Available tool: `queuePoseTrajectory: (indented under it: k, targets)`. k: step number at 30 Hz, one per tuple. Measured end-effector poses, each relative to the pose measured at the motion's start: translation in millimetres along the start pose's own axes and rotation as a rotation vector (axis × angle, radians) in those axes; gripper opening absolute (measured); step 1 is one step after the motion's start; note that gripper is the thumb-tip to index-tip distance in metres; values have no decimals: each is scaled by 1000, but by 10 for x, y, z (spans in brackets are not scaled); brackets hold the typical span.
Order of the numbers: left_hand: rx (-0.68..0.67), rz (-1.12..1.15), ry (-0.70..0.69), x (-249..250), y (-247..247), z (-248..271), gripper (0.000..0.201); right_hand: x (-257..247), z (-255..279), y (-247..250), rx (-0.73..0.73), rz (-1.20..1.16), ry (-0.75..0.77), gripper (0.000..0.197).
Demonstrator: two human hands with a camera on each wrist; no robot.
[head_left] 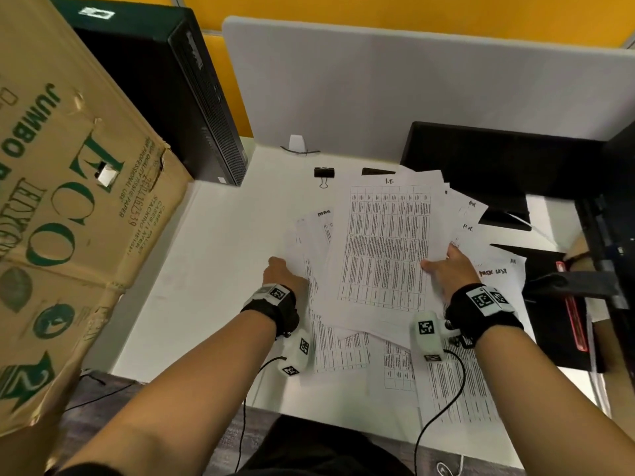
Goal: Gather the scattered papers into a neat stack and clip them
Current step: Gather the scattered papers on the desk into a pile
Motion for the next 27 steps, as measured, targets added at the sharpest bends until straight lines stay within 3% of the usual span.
queuePoseTrajectory:
  k: [6,9,15,20,23,24,27]
  targets:
    - [33,-193,-33,121,-73,42,58,31,-15,29,18,-26,3,36]
    - [78,-318,25,169,-3,70,58,58,-27,36,20,-38,-3,37]
    - [55,-203,91,224,-39,91,70,63,-13,44,24,-77,6,38]
    - [37,-96,14,256,-39,135,61,107,-45,58,15,-84,4,36]
    - [61,-76,-42,257,61,181,13,114,-68,82,19,-87,0,36]
    - [77,-71,-82,287,110,201,5,110,-74,90,20,-89,-1,36]
    - [153,-116,-270,556,308,353,23,114,-104,101,20,-100,-11,39]
Point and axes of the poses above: each hand's wrist, its own z-axis away from the middle knuckle, its own y-axis out of the back of the hand, x = y × z, the point moved 8 cm from there along -z, towards the middle knuckle, and after that the axes turned 5 degrees about x, right-handed, at the moved point
